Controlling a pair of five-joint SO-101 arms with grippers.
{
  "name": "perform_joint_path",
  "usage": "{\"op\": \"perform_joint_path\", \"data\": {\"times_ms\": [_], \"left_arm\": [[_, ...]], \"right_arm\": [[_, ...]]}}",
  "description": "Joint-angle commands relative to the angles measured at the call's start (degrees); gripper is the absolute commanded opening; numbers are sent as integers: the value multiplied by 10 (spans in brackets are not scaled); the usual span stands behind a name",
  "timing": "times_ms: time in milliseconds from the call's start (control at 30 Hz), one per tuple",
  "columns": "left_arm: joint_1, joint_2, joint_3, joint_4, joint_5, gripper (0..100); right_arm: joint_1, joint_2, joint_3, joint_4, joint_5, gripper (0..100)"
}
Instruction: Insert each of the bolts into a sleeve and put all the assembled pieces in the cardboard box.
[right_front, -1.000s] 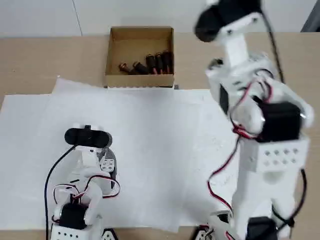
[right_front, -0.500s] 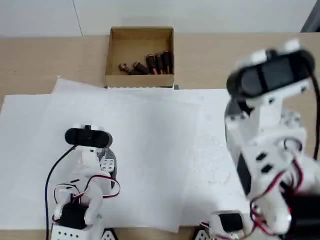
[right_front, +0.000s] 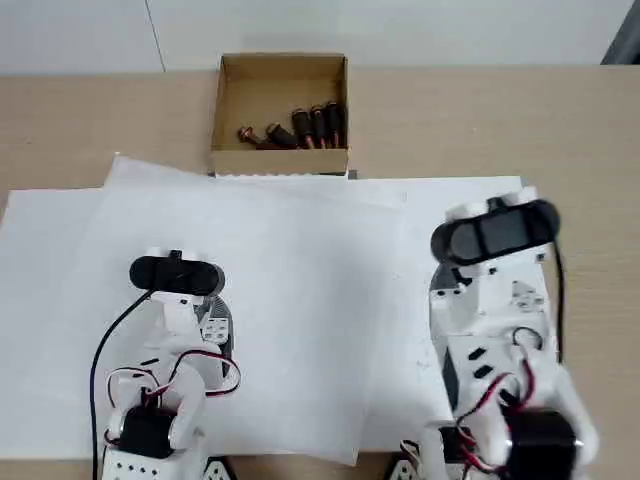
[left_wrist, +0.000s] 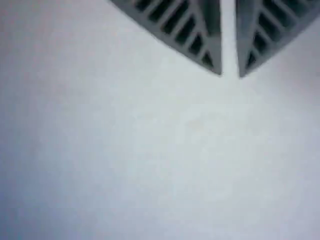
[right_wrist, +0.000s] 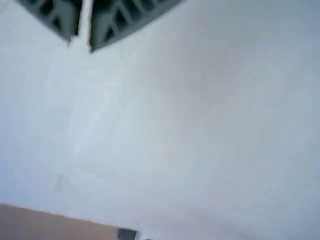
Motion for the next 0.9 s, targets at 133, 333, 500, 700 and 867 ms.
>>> {"op": "perform_joint_path", "data": {"times_ms": [133,333,500,700,867], "left_arm": [[1,-7,-2,-2,1,7],[1,-7,-2,-2,1,7],[1,-7,-2,-2,1,7],[1,-7,-2,-2,1,7],[1,-7,-2,-2,1,7]], "right_arm": [[2,-144,224,-51,-7,3],[2,-263,371,-51,-3,3],[4,-246,403,-87,-7,3],[6,-246,455,-108,-7,3],[7,-255,495,-108,-6,3]]}}
